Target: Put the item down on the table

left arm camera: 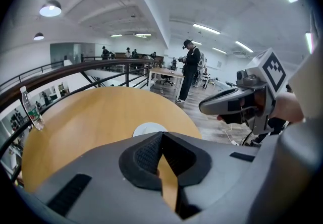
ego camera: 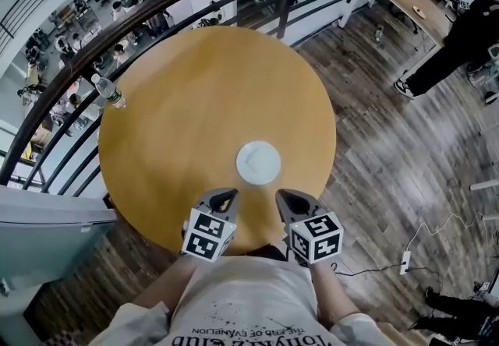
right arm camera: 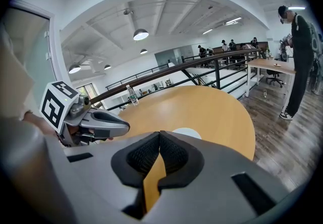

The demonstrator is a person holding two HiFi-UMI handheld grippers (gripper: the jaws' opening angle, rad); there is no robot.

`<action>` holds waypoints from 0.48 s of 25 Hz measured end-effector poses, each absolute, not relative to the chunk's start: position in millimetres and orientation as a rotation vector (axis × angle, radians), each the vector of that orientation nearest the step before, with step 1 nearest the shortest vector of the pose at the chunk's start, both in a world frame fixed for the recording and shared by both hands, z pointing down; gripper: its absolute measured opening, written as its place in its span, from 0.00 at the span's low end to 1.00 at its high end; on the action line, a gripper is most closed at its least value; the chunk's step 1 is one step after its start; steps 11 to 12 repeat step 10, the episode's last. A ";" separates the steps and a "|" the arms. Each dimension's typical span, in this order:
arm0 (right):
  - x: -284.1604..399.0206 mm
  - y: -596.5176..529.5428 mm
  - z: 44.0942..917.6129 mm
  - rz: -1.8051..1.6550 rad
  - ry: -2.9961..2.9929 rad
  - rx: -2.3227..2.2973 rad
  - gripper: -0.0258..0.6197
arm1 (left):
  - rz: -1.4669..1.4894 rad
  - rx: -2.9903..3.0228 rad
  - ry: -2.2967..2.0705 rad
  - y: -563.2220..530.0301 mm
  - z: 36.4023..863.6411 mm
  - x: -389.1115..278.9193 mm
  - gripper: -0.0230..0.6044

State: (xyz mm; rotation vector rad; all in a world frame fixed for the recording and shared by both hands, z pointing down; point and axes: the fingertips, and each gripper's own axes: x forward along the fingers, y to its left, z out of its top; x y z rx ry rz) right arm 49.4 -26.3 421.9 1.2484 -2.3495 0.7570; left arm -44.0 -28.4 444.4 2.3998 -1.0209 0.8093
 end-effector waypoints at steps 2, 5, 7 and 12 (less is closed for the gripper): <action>49.3 -25.1 421.3 0.757 -2.350 1.244 0.08 | 0.835 2.418 -1.011 -25.5 444.4 -40.8 0.07; 49.8 -24.2 421.8 0.756 -2.351 1.240 0.08 | 0.809 2.389 -0.998 -23.6 448.0 -40.4 0.07; 49.9 -23.5 423.4 0.758 -2.348 1.240 0.08 | 0.815 2.392 -1.005 -24.5 448.6 -42.8 0.07; 50.1 -22.8 426.1 0.761 -2.340 1.240 0.08 | 0.839 2.407 -1.005 -25.5 447.9 -46.3 0.07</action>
